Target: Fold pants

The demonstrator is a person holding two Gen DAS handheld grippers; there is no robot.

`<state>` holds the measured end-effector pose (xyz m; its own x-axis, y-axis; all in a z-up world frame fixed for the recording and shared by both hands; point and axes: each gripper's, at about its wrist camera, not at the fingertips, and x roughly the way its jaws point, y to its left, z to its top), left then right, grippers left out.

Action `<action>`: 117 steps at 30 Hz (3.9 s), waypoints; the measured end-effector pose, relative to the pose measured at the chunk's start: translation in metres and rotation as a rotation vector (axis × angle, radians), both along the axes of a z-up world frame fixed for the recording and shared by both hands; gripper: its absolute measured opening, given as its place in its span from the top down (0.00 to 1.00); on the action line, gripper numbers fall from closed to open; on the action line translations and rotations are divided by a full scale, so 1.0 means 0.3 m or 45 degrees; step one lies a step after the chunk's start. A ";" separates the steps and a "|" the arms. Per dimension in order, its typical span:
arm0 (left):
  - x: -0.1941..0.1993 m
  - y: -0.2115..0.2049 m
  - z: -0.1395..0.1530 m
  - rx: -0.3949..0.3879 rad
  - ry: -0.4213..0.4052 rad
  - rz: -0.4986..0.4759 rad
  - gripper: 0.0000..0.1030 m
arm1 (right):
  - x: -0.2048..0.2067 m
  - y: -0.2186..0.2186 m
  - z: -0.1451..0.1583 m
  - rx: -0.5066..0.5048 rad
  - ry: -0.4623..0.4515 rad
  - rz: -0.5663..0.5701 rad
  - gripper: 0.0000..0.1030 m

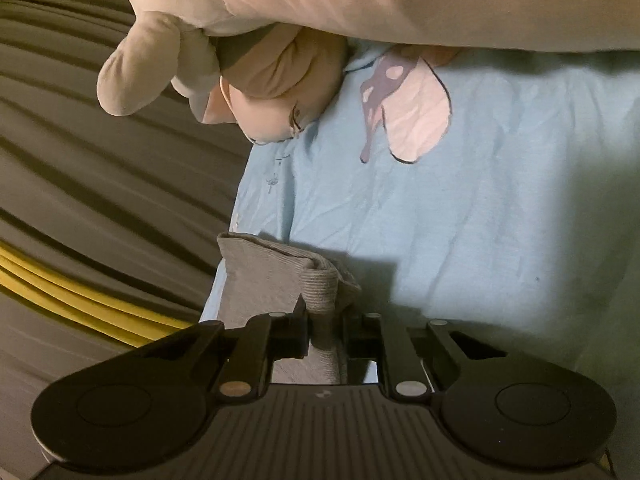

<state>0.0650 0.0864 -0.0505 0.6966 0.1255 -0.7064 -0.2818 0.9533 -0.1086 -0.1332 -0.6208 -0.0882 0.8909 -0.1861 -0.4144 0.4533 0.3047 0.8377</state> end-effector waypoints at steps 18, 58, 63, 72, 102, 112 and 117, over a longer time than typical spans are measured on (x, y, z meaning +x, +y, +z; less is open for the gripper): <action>-0.057 0.052 0.064 -0.077 -0.145 0.141 0.03 | 0.266 0.486 0.465 -0.995 0.214 0.288 0.90; -0.084 -0.016 0.101 -0.094 -0.126 -0.128 0.03 | 0.423 0.964 0.186 -0.530 0.336 1.164 0.81; -0.079 -0.135 0.151 -0.133 -0.132 -0.308 0.03 | 0.386 0.906 0.215 -0.471 0.223 1.056 0.81; 0.100 -0.428 0.178 -0.437 0.077 -0.676 0.03 | 0.318 0.800 0.221 -0.378 0.198 0.856 0.32; 0.344 -0.636 -0.053 -0.606 0.419 -0.740 0.67 | 0.317 0.755 0.217 -0.480 0.126 0.722 0.13; 0.314 -0.574 0.051 -0.711 0.369 -0.747 0.83 | 0.292 0.737 0.226 -0.492 0.077 0.653 0.07; 0.307 -0.496 0.092 -0.677 0.346 -0.713 0.83 | 0.298 0.739 0.219 -0.477 0.104 0.667 0.07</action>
